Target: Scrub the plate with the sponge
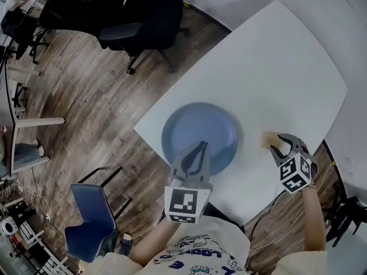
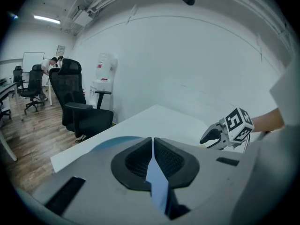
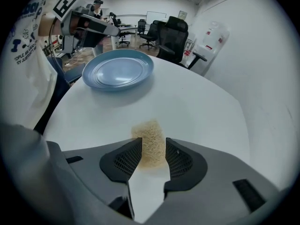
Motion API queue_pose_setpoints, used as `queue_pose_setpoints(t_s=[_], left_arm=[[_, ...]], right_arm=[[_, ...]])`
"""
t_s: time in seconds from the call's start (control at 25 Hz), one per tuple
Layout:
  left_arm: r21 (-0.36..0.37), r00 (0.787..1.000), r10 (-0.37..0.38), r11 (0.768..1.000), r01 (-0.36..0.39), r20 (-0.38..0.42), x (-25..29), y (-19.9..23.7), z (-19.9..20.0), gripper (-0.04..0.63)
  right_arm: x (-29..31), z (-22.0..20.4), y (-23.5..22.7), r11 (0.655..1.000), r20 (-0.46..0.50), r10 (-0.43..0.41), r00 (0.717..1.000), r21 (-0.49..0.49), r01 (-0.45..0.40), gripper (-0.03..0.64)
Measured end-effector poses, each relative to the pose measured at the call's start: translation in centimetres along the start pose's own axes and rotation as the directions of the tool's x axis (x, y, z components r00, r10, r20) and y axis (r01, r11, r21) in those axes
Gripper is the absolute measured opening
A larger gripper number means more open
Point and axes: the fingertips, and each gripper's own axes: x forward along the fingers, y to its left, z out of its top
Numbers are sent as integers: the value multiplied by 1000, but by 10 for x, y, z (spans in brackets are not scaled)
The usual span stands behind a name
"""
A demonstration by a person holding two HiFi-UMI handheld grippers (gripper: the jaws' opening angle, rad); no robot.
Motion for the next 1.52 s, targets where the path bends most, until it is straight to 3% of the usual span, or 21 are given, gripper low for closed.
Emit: queue_pose_setpoints(t_s=[0.12,0.52,0.92,1.24,1.52], left_arm=[[-13,1000,6,1000,-6,-7,3,7,-2,21],[-26,1000,13,1000,-13,-17,7,9,-4,21],[-32,1000,11,999,-11,-14,7,4,-5,21],[-45,1000,11,999,-11,-12,2,0,-7,21],[-72,1000,16,997,-17,-17,-9,5,-10,21]], right_arm=[[7,-2,5,997,-53,69,996,-32,-71,150],[24,-5,6,987,-109,147,983,-53,-153,149],[30,-6,11,982,-133,150,980,-94,-164,119],[30,-9,11,995,-98,89,991,-25,-92,102],[15,1,9,981,-6,43,999,187,-41,98]])
